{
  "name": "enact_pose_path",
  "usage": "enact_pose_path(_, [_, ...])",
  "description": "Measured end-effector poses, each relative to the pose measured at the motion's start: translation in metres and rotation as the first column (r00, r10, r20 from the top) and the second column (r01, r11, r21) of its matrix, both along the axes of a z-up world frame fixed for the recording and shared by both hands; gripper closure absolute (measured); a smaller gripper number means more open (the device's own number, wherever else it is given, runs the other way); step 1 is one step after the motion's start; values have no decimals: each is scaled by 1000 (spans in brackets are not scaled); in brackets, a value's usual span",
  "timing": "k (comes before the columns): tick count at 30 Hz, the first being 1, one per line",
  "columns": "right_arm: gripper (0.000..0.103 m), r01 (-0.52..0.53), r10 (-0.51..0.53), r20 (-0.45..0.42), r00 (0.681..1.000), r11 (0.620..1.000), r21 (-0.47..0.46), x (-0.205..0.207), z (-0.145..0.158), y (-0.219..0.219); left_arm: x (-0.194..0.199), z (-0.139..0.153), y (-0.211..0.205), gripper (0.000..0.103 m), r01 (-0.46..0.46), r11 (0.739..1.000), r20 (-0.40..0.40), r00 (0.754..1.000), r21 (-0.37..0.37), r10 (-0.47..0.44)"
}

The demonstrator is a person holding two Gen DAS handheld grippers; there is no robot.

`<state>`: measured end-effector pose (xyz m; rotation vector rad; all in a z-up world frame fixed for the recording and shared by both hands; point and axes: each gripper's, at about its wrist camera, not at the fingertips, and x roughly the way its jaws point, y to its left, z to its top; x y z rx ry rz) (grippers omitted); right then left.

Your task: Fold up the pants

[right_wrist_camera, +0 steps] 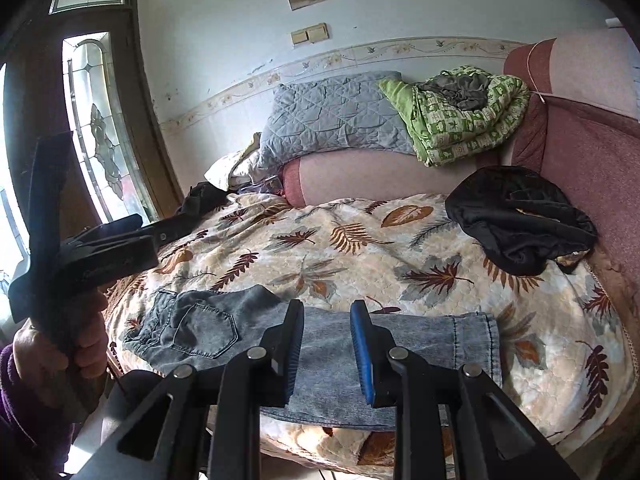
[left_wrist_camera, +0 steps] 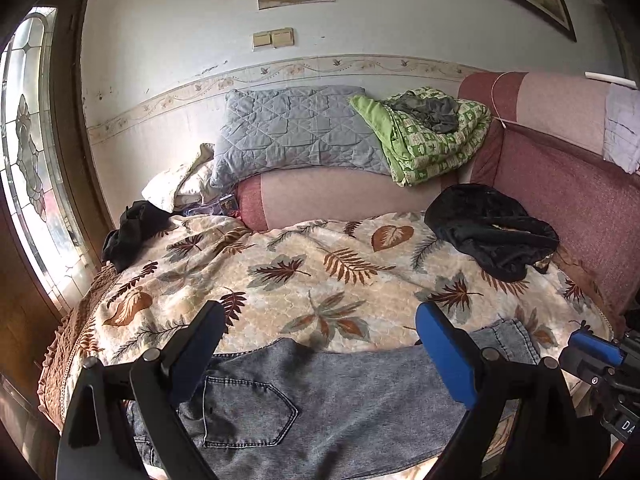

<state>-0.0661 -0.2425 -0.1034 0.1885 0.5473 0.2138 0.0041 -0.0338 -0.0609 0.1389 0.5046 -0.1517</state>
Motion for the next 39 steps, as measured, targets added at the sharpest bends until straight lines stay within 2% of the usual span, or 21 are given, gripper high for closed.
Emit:
enact_pose_path(7, [76, -7, 7, 3, 1000, 1000, -4, 1, 0, 3, -1, -3, 3, 7, -3, 1000, 4, 1000, 2, 3])
enact_pose_path(10, [75, 12, -13, -40, 999, 1000, -22, 8, -9, 5, 2, -13, 6, 7, 10, 1000, -13, 1000, -2, -10])
enact_pose_path(11, [73, 10, -11, -65, 998, 1000, -18, 12, -16, 5, 6, -21, 8, 7, 11, 1000, -35, 999, 5, -11])
enact_pose_path(12, [65, 10, -11, -84, 996, 1000, -17, 15, -23, 5, 13, -31, 11, 7, 5, 1000, -73, 997, 18, -4])
enact_pose_path(13, [51, 20, -23, -102, 994, 999, -28, 18, -31, 4, 19, -43, 19, 7, -14, 999, -115, 993, 31, 17])
enact_pose_path(15, [39, 51, -57, -134, 989, 998, -42, 22, -47, -6, 32, -69, 43, 7, -79, 995, -190, 978, 53, 88])
enact_pose_path(17, [39, 98, -98, -184, 978, 995, -6, 28, -63, -25, 46, -94, 70, 7, -153, 983, -244, 954, 105, 175])
enact_pose_path(19, [39, 155, -143, -247, 958, 987, 30, 37, -78, -44, 58, -117, 95, 7, -247, 953, -290, 912, 175, 290])
enact_pose_path(21, [39, 230, -221, -305, 926, 973, -7, 47, -94, -58, 62, -135, 116, 7, -284, 946, -355, 878, 153, 321])
enact_pose_path(23, [39, 285, -269, -359, 894, 958, -7, 53, -110, -74, 60, -146, 124, 7, -293, 947, -394, 861, 129, 321])
enact_pose_path(27, [39, 389, -335, -435, 836, 920, 40, 53, -139, -111, 56, -159, 109, 7, -248, 958, -409, 866, 145, 286])
enact_pose_path(30, [39, 450, -359, -482, 799, 889, 83, 47, -154, -135, 56, -162, 81, 7, -168, 977, -425, 881, 127, 207])
enact_pose_path(34, [39, 487, -345, -517, 783, 857, 167, 38, -166, -152, 53, -161, 40, 7, -72, 990, -425, 898, 118, 116])
enact_pose_path(39, [39, 503, -322, -538, 779, 833, 230, 32, -177, -155, 48, -155, -7, 7, 33, 990, -408, 913, 135, 25])
